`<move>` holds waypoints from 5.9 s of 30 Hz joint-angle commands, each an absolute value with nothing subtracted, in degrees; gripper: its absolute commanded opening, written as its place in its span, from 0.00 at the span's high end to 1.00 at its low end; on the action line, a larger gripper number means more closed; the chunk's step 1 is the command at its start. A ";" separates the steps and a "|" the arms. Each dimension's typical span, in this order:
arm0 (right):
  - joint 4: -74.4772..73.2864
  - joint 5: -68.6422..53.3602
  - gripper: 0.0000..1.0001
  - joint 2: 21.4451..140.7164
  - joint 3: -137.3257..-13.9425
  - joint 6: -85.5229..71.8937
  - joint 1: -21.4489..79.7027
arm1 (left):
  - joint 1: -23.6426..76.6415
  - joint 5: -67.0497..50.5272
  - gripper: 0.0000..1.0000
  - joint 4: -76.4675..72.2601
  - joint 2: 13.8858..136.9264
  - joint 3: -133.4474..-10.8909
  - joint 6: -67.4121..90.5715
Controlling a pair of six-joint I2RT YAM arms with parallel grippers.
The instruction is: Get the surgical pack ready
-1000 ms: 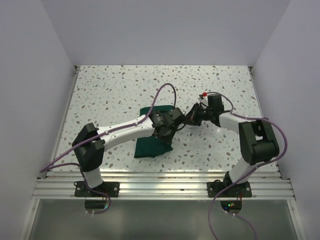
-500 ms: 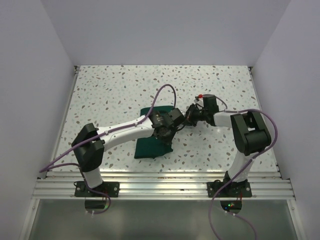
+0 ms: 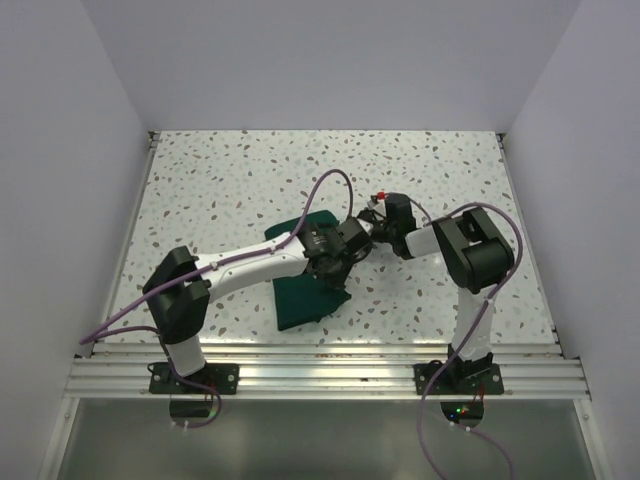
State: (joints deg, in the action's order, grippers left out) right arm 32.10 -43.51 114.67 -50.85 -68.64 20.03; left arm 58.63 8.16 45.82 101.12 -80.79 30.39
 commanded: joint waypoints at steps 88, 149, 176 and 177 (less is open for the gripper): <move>1.39 -48.95 1.00 94.30 -52.56 -50.45 8.09 | 45.44 -21.88 0.66 17.93 96.58 -69.52 37.79; 1.33 -50.98 1.00 99.48 -47.72 -45.62 11.86 | 47.37 -21.01 0.66 13.62 88.86 -46.67 41.75; -12.47 -41.57 1.00 112.59 -66.00 -38.06 10.99 | 34.10 -15.64 0.66 22.76 102.48 -59.66 28.39; -13.00 -41.31 1.00 112.15 -67.22 -37.71 11.07 | 34.10 -15.56 0.65 23.37 101.87 -59.85 28.48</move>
State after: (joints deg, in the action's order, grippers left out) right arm -9.19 -45.41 111.83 -63.61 -39.94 11.42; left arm 34.57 -19.81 19.51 101.32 -57.21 32.84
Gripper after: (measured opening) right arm 0.007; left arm 0.340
